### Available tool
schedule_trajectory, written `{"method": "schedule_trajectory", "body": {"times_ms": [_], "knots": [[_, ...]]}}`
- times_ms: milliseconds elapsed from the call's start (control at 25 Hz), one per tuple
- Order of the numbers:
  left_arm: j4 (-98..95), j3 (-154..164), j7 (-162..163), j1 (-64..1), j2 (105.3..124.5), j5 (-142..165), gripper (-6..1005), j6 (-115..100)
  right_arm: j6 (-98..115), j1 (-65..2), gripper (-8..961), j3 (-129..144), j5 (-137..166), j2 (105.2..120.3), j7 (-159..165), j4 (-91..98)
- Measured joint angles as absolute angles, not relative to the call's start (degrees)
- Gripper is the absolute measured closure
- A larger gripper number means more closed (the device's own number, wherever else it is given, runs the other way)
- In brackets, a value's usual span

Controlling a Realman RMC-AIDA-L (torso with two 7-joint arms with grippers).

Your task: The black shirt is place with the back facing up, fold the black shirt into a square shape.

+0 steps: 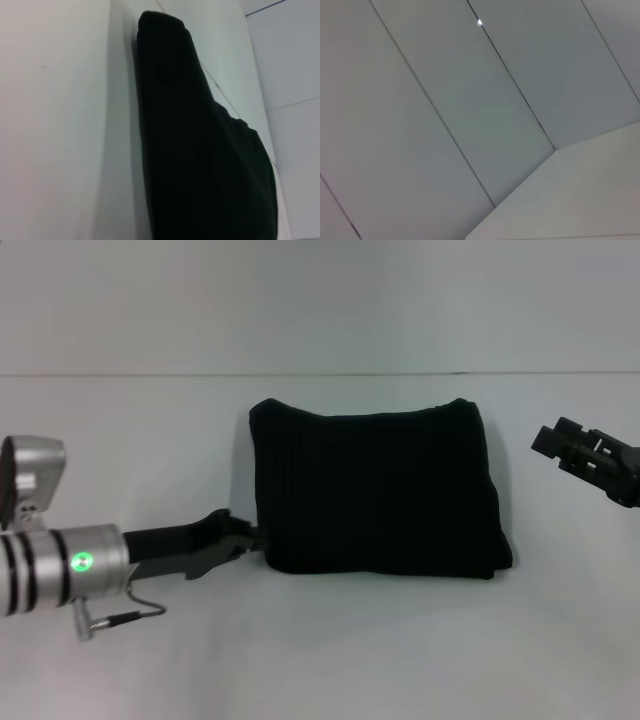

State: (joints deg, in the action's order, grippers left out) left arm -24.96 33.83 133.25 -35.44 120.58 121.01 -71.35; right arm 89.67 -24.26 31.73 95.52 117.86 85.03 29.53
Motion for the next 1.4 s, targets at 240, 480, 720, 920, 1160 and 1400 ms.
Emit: {"method": "schedule_trajectory", "body": {"times_ms": [240, 480, 720, 920, 1160, 1400], "knots": [[-29.51, 33.83, 133.24, -30.69, 119.84, 121.61, 998, -78.42, 89.42, -24.19, 248, 31.73, 95.76, 117.86, 85.43, 29.52], [-31.03, 31.90, 133.38, -29.18, 119.17, 126.46, 999, -81.56, 88.98, -24.18, 247, 31.96, 95.81, 117.85, 85.43, 29.26], [-31.36, 31.01, 131.79, -29.96, 118.57, 128.48, 992, -84.38, 88.85, -24.33, 247, 32.20, 95.81, 117.83, 85.50, 28.89], [-34.67, 28.88, 131.86, -29.98, 117.39, 132.84, 976, -86.04, 87.22, -24.34, 246, 32.43, 96.11, 117.03, 88.57, 29.15], [-40.02, 24.90, 118.82, -30.05, 115.68, 131.24, 769, -92.91, 85.84, -25.45, 246, 32.68, 105.70, 116.67, 87.47, 33.49], [-39.28, 27.63, 98.61, -34.52, 117.11, 129.55, 518, -94.84, 89.31, -26.54, 252, 32.82, 112.73, 118.01, 80.13, 37.65]]}}
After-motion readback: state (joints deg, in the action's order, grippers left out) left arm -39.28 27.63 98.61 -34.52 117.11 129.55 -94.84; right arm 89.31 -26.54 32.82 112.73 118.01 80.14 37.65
